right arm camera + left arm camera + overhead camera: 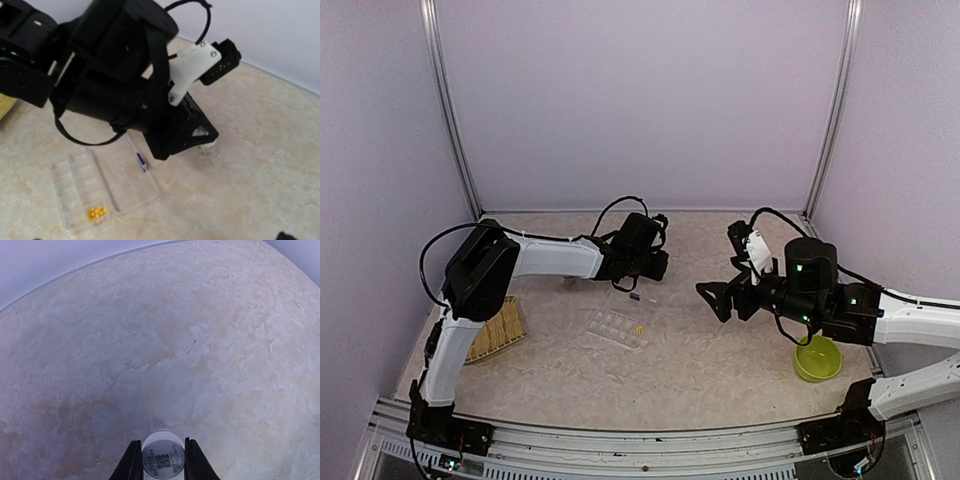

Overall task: Sort the pills into containers
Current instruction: Place the pill bottle at the center of the board.

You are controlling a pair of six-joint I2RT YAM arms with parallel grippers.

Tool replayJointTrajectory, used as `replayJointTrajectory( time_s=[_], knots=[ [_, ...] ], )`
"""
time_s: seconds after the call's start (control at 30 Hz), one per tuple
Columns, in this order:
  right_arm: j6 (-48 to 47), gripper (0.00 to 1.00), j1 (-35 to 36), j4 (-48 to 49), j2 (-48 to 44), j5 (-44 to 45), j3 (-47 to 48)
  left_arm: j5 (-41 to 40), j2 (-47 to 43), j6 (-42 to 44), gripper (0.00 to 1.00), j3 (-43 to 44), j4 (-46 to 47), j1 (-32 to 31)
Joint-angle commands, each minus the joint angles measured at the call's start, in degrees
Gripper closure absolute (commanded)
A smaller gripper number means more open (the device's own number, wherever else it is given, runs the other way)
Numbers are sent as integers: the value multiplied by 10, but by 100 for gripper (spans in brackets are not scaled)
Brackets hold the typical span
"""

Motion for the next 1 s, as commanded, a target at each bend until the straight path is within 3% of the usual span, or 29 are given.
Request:
replayJointTrajectory(
  time_s=[0.0,0.13,0.37,0.87,0.97],
  knots=[
    [8,0,-5,3,0,5,-9,-25,15,3,100,21,5,5],
    [9,0,-5,5,4,3,-11,-27,19,0,100,22,7,5],
    [9,0,-5,8,4,2,-13,-15,20,-8,81,22,5,9],
    [12,0,-5,8,-7,0,-20,-2,-2,-19,51,21,-5,13],
    [12,0,-5,8,-8,1,-22,-8,-41,-31,39,-5,1,15]
  ],
)
